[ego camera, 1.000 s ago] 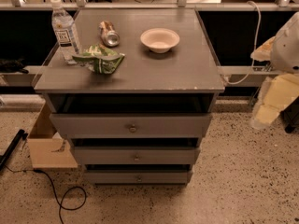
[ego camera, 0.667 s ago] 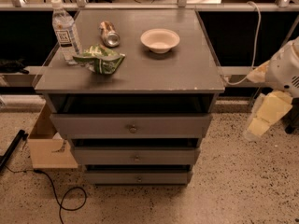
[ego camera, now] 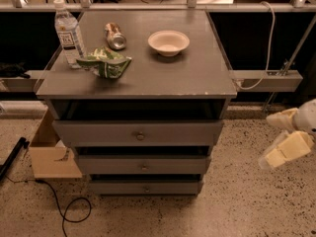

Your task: Open bottom drawer

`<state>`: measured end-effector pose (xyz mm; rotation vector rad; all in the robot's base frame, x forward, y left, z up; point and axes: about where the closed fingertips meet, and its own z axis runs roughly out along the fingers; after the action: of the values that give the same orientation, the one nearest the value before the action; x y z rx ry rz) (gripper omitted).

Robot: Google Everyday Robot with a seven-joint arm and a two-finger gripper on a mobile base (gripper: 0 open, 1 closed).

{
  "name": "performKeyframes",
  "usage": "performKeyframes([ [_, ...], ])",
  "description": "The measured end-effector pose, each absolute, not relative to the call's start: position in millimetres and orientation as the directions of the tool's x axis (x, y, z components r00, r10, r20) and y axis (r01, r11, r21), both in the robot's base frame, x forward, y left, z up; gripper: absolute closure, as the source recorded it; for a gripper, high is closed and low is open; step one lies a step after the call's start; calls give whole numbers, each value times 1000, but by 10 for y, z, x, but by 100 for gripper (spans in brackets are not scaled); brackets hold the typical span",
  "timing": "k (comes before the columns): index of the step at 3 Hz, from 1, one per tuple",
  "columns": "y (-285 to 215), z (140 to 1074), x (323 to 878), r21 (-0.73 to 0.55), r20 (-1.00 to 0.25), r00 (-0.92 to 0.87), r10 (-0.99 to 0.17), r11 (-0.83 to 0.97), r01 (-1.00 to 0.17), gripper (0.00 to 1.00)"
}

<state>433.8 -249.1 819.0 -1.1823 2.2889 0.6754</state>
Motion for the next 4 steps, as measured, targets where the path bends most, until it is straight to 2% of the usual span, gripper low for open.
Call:
performKeyframes([
  [1, -2448, 8250, 4312, 267, -666, -541, -514, 513, -816, 0],
  [3, -2417, 8163, 4317, 256, -674, -531, -513, 512, -820, 0],
  [4, -2528, 7948, 4131, 245, -687, -549, -476, 560, -792, 0],
])
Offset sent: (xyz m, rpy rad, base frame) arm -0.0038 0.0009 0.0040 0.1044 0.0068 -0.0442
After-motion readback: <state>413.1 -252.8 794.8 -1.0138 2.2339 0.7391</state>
